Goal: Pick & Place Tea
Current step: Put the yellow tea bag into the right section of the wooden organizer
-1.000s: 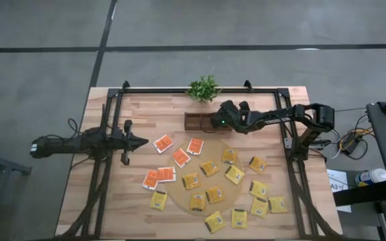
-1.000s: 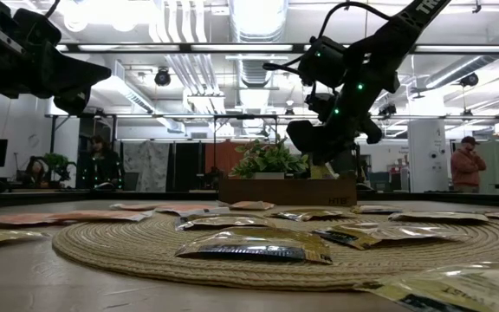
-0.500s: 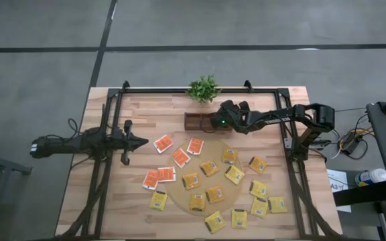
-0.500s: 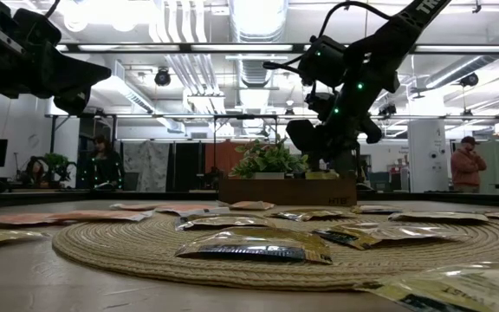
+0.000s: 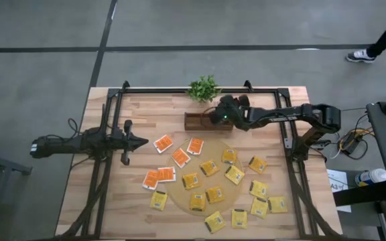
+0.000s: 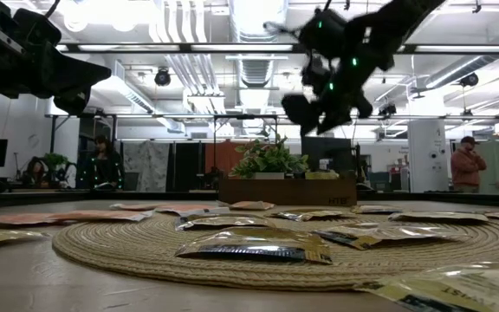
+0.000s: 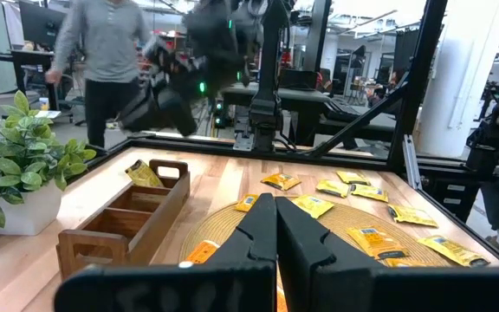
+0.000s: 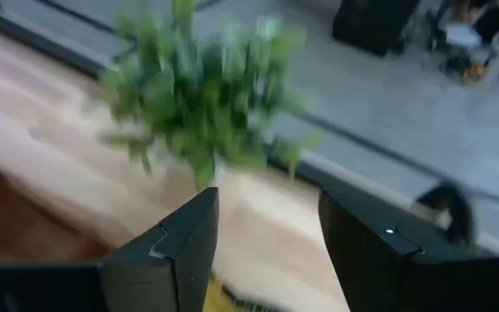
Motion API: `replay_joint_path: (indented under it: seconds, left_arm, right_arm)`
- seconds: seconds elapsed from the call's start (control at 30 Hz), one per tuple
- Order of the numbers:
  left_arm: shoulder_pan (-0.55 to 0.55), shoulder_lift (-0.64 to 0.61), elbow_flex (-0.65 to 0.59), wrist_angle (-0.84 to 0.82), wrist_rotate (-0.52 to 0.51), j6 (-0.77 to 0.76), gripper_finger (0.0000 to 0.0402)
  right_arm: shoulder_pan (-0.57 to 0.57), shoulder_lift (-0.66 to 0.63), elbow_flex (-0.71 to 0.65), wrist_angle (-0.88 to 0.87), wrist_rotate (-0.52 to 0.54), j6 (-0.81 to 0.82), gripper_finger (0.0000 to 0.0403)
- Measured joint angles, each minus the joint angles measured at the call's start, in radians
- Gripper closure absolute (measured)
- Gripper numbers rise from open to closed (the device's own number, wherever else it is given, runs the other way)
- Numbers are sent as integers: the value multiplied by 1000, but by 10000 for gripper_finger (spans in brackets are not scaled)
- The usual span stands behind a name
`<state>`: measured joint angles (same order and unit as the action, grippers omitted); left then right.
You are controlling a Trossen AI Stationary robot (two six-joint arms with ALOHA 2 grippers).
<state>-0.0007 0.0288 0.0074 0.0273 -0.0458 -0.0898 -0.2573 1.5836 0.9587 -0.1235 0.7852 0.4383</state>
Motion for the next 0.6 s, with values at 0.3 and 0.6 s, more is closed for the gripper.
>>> replay_joint_path:
  seconds: [0.3,0.6]
  left_arm:
    - [0,0,0,0,0,0,402]
    - [0,0,0,0,0,0,402]
  right_arm:
    - [4,-93,156,-181,-43,-106,204]
    - [5,-117,357,-584,-228,-110,204]
